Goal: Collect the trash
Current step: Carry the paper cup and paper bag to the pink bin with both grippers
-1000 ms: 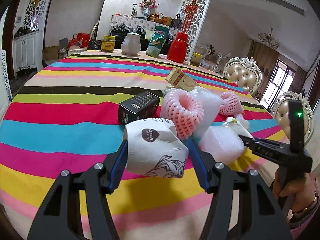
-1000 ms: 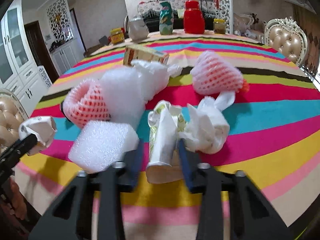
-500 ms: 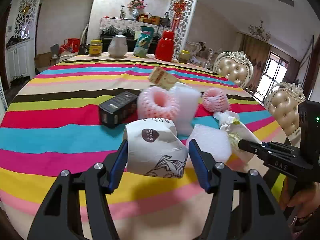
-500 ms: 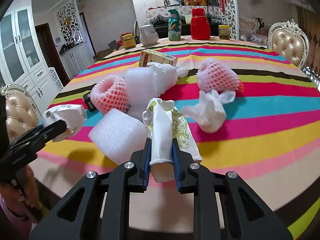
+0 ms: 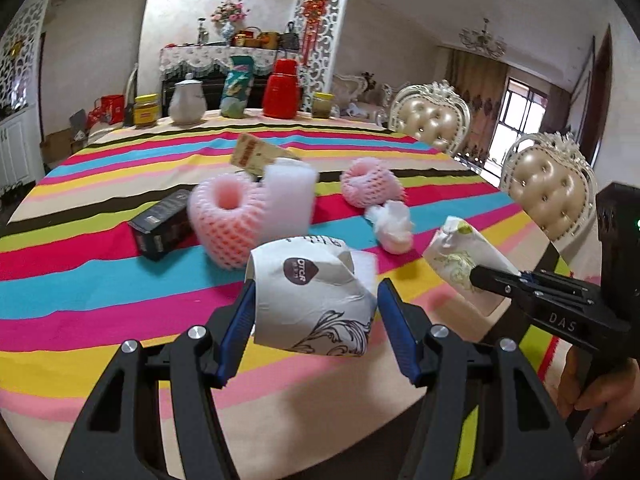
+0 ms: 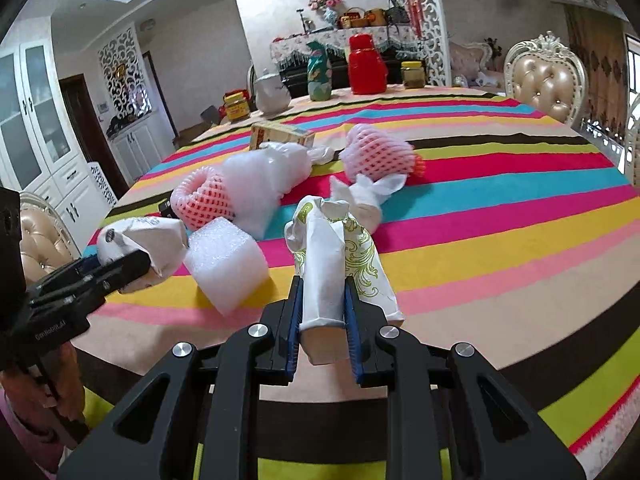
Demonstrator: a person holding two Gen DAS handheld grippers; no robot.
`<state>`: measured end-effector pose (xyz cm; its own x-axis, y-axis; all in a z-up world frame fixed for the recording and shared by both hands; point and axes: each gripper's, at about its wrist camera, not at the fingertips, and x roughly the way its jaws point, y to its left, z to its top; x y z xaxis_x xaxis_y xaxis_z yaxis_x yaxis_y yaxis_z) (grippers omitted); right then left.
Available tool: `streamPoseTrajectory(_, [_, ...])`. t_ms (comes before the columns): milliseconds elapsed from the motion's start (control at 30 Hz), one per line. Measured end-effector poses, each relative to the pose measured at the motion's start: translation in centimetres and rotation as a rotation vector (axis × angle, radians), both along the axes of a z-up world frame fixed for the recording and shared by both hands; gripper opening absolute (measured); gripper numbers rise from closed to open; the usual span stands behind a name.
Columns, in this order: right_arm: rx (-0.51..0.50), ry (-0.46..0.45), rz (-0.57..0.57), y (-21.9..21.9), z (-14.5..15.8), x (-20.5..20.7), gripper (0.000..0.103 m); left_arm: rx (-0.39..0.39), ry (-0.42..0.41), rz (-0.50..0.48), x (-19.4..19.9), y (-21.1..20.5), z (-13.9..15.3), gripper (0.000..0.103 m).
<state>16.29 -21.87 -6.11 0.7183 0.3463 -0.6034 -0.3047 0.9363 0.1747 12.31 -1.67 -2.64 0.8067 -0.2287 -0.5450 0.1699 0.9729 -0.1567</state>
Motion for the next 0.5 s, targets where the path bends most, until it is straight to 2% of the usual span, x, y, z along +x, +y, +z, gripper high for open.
streamPoseTrajectory(267, [-0.011, -0.064, -0.047, -2.2, 0.9, -1.4, 0.021, 0.048, -0.025, -0.074, -0.1, -4.8, 0.4, 0.06])
streamPoseTrajectory(500, [0.012, -0.099, -0.142, -6.8, 1.5, -3.1, 0.021, 0.078, -0.053, -0.155, 0.1, -8.9, 1.2, 0.06])
